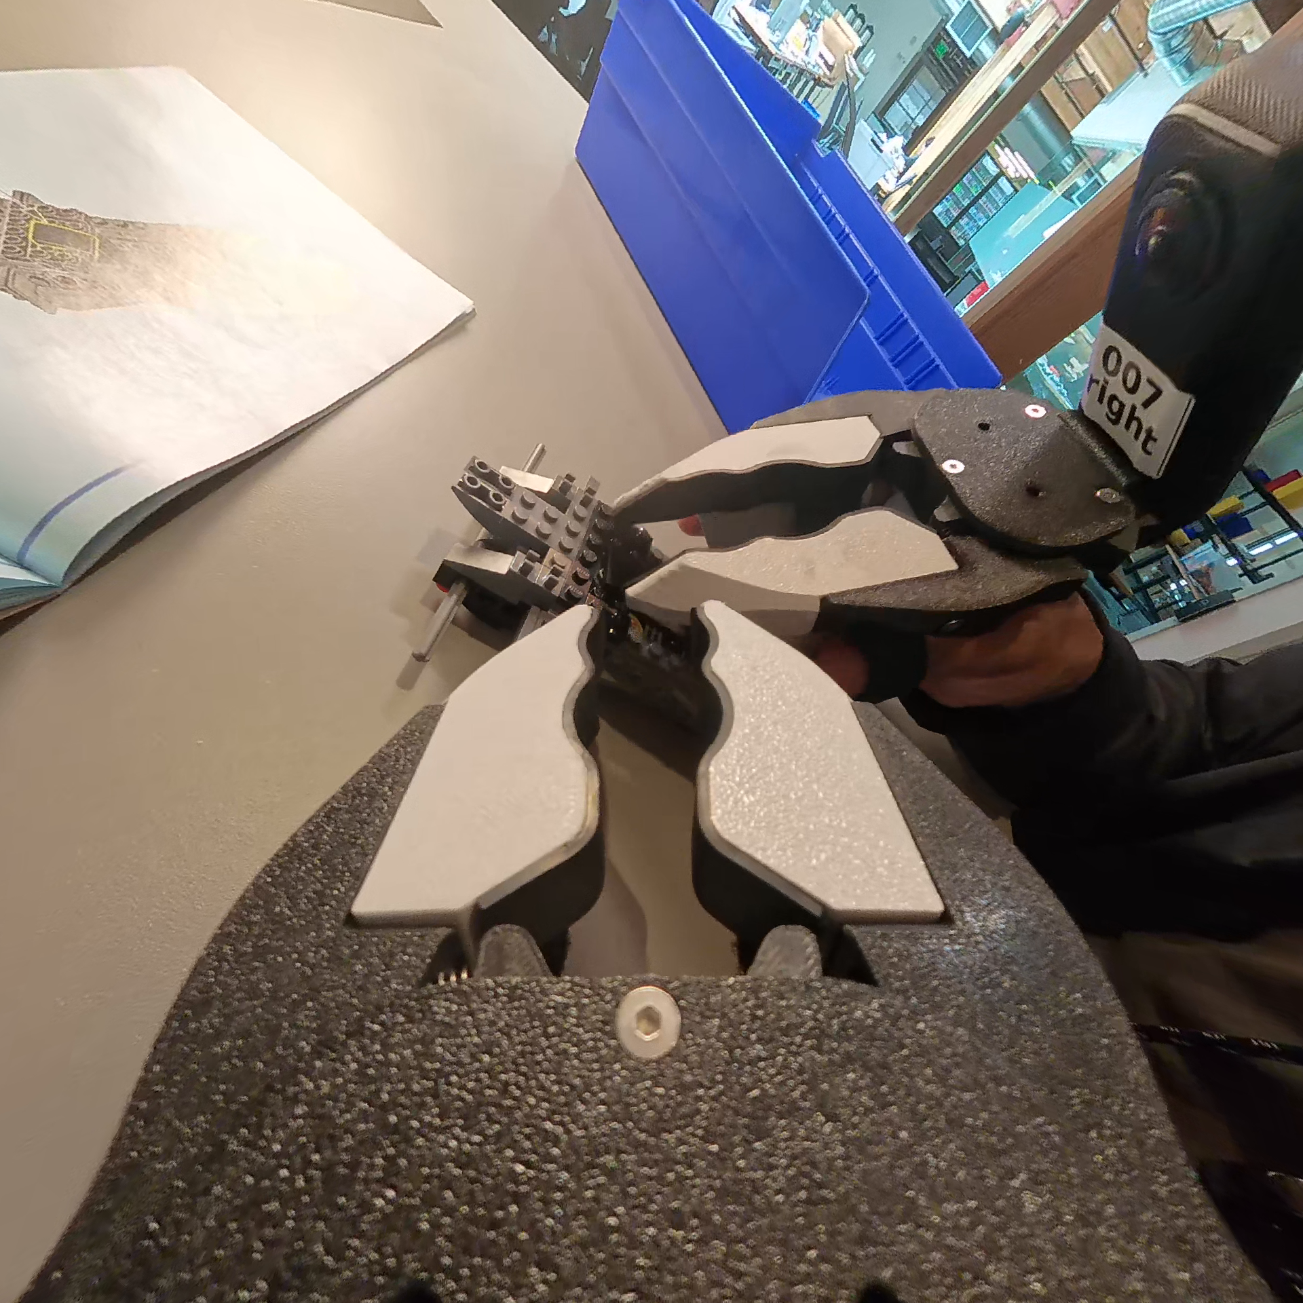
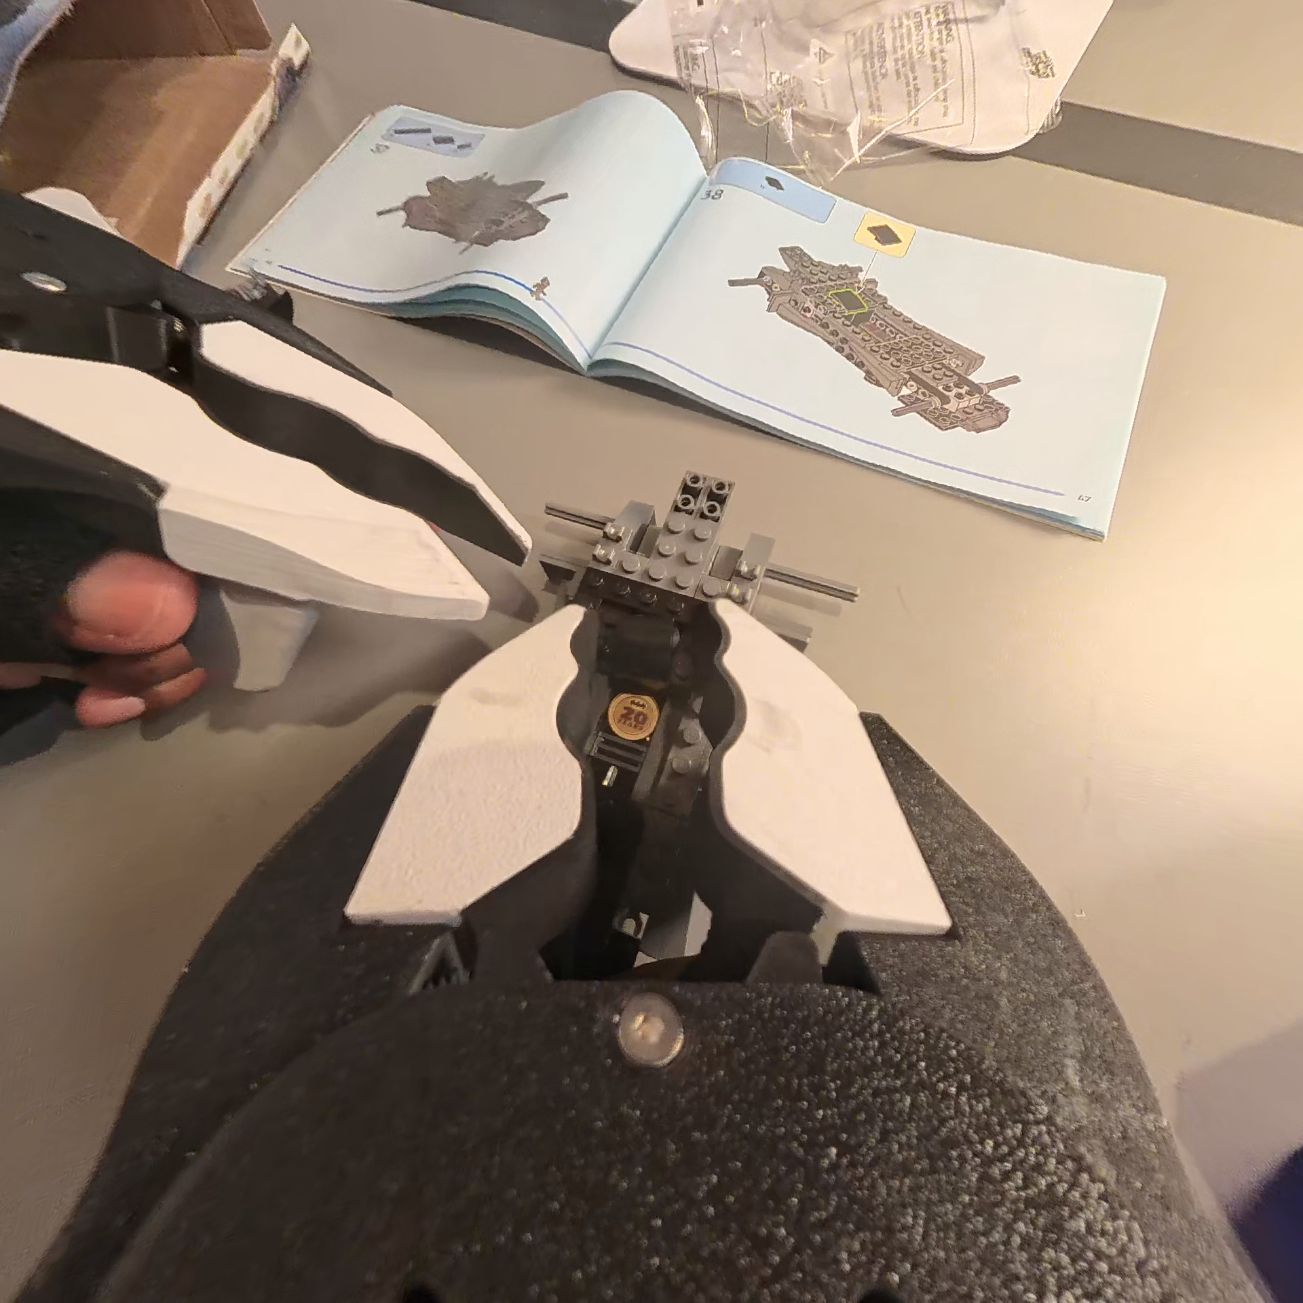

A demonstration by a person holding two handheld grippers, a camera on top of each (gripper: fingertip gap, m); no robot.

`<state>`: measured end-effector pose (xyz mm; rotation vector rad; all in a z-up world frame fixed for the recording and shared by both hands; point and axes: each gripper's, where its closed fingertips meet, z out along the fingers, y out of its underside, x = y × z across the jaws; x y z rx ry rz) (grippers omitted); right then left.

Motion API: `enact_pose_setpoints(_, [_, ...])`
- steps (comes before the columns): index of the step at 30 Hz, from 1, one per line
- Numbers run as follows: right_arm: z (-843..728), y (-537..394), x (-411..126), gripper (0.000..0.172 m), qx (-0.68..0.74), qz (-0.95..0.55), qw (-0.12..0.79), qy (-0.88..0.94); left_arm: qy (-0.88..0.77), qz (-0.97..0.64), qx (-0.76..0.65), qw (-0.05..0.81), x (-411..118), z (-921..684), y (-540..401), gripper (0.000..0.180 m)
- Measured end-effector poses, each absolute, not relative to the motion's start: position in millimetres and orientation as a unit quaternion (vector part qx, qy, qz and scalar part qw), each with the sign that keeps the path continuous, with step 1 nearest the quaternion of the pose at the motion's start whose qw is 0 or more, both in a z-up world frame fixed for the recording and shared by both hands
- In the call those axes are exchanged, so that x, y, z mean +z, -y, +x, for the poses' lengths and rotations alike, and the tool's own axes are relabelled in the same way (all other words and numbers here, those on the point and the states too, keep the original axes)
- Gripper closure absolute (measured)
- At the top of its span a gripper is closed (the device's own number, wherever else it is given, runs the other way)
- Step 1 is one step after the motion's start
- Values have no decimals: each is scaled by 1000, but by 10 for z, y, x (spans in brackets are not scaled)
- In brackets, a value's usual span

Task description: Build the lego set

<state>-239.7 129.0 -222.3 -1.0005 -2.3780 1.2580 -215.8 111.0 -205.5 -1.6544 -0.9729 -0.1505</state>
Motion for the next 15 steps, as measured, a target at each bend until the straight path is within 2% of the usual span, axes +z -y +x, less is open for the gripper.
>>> enact_pose_setpoints(6, [-2469, -1600, -2109, 136, 463, -372, 115, 797, 420, -703, -70, 569, -2063, -2150, -1095, 156])
enact_pose_setpoints(12, [-2361, -1808, -2348, 122, 430, -424, -16, 797, 437, -695, -77, 566, -2078, -2168, -1056, 155])
enact_pose_setpoints(15, [-2254, -1728, -2356, 123, 402, -403, -26, 822, 438, -693, -79, 567, -2077, -2177, -1057, 155])
